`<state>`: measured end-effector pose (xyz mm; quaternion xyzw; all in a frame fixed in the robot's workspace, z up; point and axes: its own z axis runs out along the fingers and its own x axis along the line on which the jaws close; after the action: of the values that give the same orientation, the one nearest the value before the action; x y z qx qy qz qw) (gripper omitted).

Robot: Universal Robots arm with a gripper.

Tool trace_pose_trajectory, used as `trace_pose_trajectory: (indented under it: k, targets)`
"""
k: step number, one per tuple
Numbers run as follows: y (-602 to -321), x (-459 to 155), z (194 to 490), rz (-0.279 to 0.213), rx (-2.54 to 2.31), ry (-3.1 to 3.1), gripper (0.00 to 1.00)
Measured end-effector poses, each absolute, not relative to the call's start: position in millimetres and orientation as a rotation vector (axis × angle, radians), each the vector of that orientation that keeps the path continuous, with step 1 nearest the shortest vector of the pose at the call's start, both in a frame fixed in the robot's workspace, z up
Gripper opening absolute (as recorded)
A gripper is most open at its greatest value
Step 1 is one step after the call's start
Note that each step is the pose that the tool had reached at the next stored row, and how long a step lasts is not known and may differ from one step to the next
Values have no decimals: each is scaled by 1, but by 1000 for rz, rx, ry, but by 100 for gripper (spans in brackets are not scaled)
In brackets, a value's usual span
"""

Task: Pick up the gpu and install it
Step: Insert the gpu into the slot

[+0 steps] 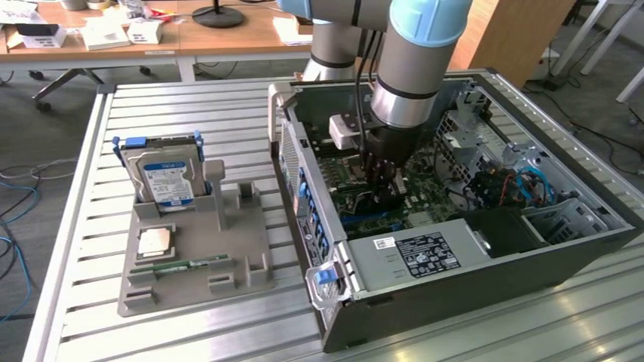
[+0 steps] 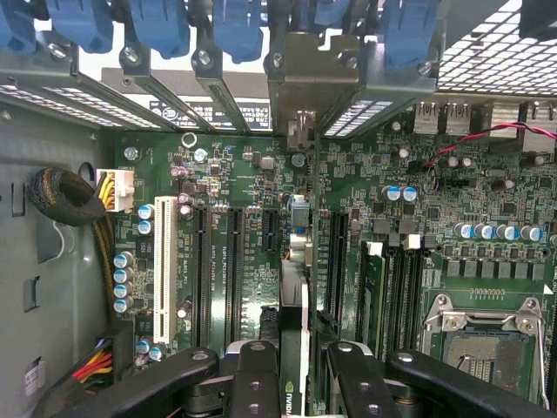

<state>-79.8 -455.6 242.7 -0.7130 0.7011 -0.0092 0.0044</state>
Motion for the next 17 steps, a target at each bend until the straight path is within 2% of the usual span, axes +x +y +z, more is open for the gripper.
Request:
trace_pose_trajectory:
  k: [17]
  targets:
    - [-456,-80,243,-29,-2234,2197,26]
